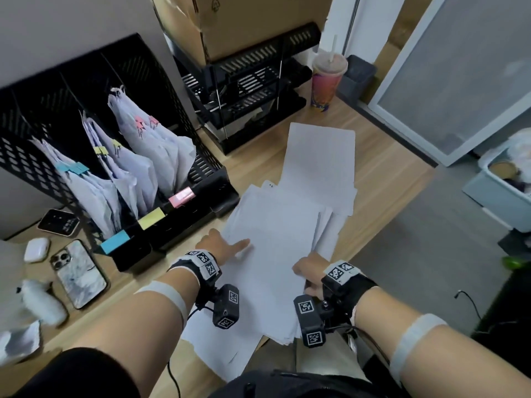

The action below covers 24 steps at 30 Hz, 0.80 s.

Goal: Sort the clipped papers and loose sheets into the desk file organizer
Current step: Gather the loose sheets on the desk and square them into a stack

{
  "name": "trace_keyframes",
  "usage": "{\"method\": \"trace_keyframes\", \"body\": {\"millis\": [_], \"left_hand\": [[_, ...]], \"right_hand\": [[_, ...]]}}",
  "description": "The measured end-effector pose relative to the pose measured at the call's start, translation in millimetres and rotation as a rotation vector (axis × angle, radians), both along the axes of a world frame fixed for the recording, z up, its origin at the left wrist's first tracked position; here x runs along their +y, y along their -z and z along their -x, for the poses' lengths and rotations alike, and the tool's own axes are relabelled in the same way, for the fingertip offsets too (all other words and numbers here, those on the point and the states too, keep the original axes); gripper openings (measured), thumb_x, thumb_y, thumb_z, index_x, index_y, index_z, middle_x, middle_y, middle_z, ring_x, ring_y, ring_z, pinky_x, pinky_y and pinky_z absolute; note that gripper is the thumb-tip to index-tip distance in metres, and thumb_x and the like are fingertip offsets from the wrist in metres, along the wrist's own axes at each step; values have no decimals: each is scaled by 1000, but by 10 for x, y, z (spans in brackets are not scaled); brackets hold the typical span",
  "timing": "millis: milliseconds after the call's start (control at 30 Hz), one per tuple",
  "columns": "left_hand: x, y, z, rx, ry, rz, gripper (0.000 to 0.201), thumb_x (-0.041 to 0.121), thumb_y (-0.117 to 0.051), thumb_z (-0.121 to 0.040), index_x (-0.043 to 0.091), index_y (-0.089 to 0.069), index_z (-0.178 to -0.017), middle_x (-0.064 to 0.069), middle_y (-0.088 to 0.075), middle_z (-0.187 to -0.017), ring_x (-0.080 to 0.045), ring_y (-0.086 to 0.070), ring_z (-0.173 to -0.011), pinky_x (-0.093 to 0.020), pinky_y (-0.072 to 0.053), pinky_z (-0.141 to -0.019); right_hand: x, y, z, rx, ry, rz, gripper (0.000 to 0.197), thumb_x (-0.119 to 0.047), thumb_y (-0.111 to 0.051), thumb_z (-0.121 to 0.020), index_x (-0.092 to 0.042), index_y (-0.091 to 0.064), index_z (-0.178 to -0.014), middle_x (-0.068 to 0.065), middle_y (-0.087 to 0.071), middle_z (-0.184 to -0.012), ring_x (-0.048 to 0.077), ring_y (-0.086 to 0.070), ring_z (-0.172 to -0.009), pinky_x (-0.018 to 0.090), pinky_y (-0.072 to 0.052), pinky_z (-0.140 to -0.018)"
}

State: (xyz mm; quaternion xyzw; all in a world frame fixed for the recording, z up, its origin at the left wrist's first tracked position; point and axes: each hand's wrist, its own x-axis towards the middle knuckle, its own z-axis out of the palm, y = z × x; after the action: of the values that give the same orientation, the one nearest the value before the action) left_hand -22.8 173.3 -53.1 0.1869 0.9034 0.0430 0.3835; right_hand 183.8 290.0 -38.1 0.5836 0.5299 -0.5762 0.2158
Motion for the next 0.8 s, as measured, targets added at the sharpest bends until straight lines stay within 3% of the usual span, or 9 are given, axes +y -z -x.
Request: {"method": "trace_keyframes", "body": {"millis": [67, 167, 233, 333, 467, 567, 667, 733, 800], "left_hand": [[-47, -10, -13, -6, 61, 4, 85, 68, -73, -70, 8, -50, -127, -11, -62, -122, -31, -63, -108, -39, -54, -88], [-129, -18, -1, -23, 100, -88, 56, 47, -77, -75, 13, -60, -116, -8, -67, -113, -26, -64, -96, -33, -53, -80], [-162, -31, 13, -52, 96, -183, 44, 35, -77, -78, 16, -63, -114, -7, -69, -111, -26, -65, -94, -32, -52, -80], [-173, -197, 37, -54, 100, -300, 36, 23, -76, -79, 20, -64, -113, -2, -70, -107, -24, -65, -94, -29, -51, -83], [-249, -569, 202, -14, 84, -378, 25, 20, -70, -78, 33, -67, -99, 0, -73, -97, -23, -69, -90, -27, -54, -81], [-358, -887, 341, 65, 81, -482, 22, 21, -63, -74, 31, -66, -93, -2, -72, -90, -26, -70, -86, -30, -57, -77], [-414, -1187, 395, 101, 71, -657, 18, 6, -64, -83, 15, -67, -99, -1, -68, -84, -18, -64, -76, -12, -50, -66], [-406, -1389, 416, 107, 42, -764, 19, 12, -67, -83, 10, -68, -102, -4, -69, -90, -16, -61, -80, -15, -49, -69], [-370, -1549, 438, 86, 3, -884, 30, 27, -67, -77, 12, -68, -103, -6, -72, -97, -17, -64, -86, -31, -55, -78]], "right_hand": [[-67, -31, 24, 7, -43, 32, 30, -11, -55, -78, -10, -41, -104, 20, -57, -108, 24, -56, -87, 38, -57, -76], [-70, -74, 16, -91, -145, -4, 23, -2, -54, -81, -5, -37, -96, 11, -46, -75, 19, -44, -57, 25, -39, -52], [-26, -59, -3, -39, -97, 3, 33, 4, -53, -76, -12, -38, -100, 11, -42, -77, 21, -43, -56, 29, -39, -53], [11, 19, -68, 0, 44, -10, 67, 12, -47, -77, -22, -28, -131, 14, -45, -75, 23, -46, -54, 33, -40, -49], [-13, 45, -73, 50, 155, -60, 63, 14, -44, -78, -22, -34, -128, 20, -58, -81, 28, -56, -66, 39, -46, -66], [-35, -8, -36, 71, 143, -75, 61, 8, -41, -74, -17, -33, -129, 19, -59, -77, 27, -56, -58, 29, -44, -53], [4, -207, 3, 82, 85, -39, 50, 6, -45, -77, -13, -34, -123, 17, -55, -74, 25, -59, -56, 20, -42, -43], [53, -417, 90, 164, 104, -7, 41, 6, -48, -82, -9, -40, -119, 15, -49, -73, 22, -56, -49, 23, -45, -42], [187, -611, 237, 316, 141, -83, 52, 3, -54, -83, -16, -39, -130, 13, -55, -85, 25, -61, -74, 39, -59, -67]]}}
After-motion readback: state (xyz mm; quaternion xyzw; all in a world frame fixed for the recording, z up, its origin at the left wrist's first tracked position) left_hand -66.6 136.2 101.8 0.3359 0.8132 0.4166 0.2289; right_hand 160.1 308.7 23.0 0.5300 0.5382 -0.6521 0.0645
